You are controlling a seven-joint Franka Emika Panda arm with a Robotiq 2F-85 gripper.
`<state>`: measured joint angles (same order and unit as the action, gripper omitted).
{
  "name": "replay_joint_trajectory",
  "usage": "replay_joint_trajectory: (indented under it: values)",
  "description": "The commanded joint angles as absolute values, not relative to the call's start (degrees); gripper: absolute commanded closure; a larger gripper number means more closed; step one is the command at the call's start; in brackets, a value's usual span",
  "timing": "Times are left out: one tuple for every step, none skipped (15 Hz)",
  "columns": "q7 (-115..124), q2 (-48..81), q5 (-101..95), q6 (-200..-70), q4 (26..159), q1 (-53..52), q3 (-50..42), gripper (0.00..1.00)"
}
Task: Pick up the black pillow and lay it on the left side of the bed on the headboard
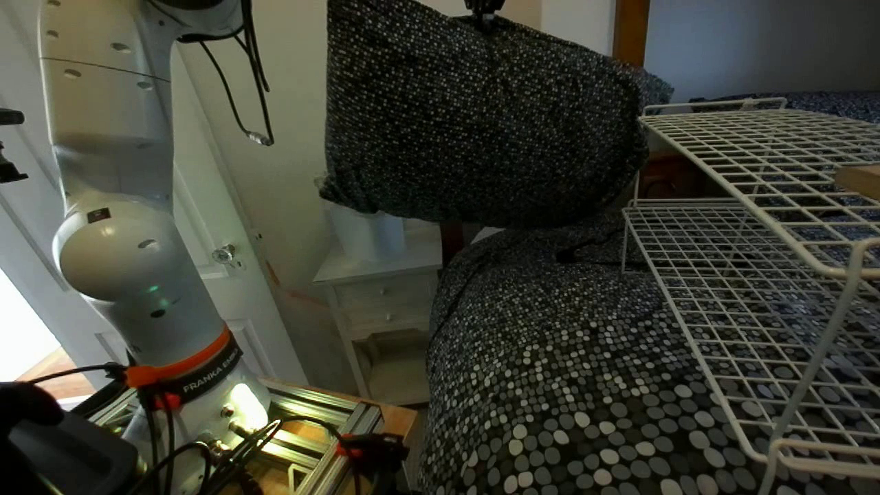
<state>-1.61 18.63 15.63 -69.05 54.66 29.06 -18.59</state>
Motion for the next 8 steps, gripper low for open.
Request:
replay_joint_trajectory:
  values:
    - [-2.53, 22.29, 18.14, -75.94, 46.71, 30.73, -18.50, 0.98]
    - [-3.25, 22.75, 18.14, -78.94, 46.41, 30.80, -18.43, 0.98]
    - [-3.93, 23.35, 18.11, -82.22, 46.30, 30.86, -18.41, 0.98]
    - [-3.80, 24.07, 18.36, -85.89, 46.23, 31.00, -18.49, 0.98]
    - [-2.14, 24.89, 19.41, -89.44, 46.27, 31.41, -18.54, 0.98]
    - [-2.04, 25.83, 20.04, -93.54, 46.68, 31.66, -18.46, 0.98]
    - [-2.28, 26.73, 20.59, -97.91, 47.24, 31.83, -18.35, 0.98]
    - [-2.75, 27.46, 20.11, -100.41, 47.90, 31.84, -18.52, 0.98]
